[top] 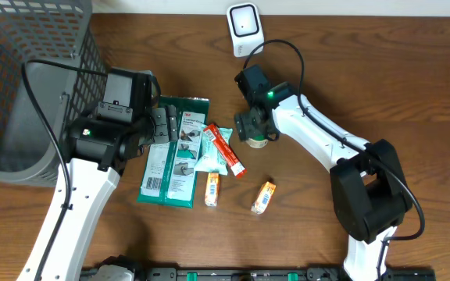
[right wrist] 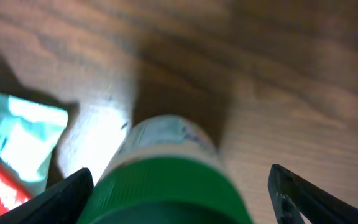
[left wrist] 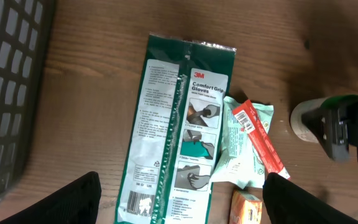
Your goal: Scan the item barcode
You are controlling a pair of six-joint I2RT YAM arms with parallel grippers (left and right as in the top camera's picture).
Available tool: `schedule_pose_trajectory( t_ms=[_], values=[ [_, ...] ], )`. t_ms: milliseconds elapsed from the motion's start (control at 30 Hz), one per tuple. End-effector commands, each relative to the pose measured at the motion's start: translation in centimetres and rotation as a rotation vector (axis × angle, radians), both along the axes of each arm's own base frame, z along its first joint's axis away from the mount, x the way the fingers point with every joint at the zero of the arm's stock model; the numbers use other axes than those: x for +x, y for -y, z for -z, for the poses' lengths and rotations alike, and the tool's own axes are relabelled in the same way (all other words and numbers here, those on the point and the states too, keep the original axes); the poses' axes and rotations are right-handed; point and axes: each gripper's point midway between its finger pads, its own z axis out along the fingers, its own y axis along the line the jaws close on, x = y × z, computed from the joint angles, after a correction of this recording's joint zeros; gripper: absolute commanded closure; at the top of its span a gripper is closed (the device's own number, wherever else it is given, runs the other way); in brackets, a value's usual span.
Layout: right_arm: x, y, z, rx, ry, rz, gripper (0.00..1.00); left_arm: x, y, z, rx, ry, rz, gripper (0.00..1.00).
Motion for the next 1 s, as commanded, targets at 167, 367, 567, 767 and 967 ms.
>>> schedule_pose_trajectory(
  t_ms=[167,367,567,767,967],
  values=[
    [0.6,-0.3,-1.3,0.001,0.06,-0.006,0.2,0.3,-0.3,-0.4,0.016,0.012,0.0,0.16],
    [-0.5,-0.3,-1.0,-0.002,0.014,-0.019,0.24,0.3,-0.3,-0.4,0.016,0.012,0.0,0.16],
    [-0.5,-0.4,-1.0,-0.002,0.015,-0.019,0.25,0.3,-0.3,-0.4,0.015,0.012,0.0,0.16],
    [-0.4,-0.4,-1.0,0.001,0.018,-0.019,0.35,0.3,-0.3,-0.4,0.016,0.012,0.0,0.16],
    [-0.8,-0.3,-0.9,-0.007,0.003,-0.022,0.31,0.3,-0.3,-0.4,0.015,0.012,0.0,0.16]
  ],
)
